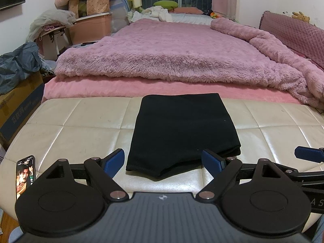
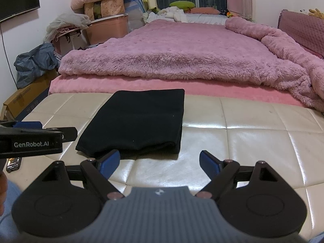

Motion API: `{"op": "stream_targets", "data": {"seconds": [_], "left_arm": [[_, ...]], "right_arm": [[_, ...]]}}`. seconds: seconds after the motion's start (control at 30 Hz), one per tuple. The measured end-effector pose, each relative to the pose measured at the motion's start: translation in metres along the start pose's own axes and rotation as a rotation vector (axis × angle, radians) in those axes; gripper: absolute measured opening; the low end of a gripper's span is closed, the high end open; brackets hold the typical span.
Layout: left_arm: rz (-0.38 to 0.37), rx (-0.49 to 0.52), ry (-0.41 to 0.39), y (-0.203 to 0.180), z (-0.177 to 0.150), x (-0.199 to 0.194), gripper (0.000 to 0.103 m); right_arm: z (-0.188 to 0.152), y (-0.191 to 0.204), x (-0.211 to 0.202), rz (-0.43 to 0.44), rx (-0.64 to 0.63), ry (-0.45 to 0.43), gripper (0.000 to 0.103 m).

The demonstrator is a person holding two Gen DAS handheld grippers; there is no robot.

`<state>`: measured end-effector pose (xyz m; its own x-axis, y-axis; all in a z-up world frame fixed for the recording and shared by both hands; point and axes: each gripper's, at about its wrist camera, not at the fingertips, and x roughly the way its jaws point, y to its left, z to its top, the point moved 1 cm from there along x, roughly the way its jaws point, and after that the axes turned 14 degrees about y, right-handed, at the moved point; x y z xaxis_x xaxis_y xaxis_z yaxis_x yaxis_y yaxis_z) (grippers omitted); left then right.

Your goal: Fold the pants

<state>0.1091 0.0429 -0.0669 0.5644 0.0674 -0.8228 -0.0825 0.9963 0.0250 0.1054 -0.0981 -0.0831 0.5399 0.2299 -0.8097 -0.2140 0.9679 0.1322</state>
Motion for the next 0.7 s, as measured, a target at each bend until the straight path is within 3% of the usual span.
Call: {"op": "stream_targets", "data": {"seconds": [0.7], "left_arm": [[-0.004,0.011,0.001,-0.0024,0.0025,-0.0012,0.100]], "right_arm": [[0.0011,0.0028,-0.0027,0.000,0.006,-0.006,0.082]]}}
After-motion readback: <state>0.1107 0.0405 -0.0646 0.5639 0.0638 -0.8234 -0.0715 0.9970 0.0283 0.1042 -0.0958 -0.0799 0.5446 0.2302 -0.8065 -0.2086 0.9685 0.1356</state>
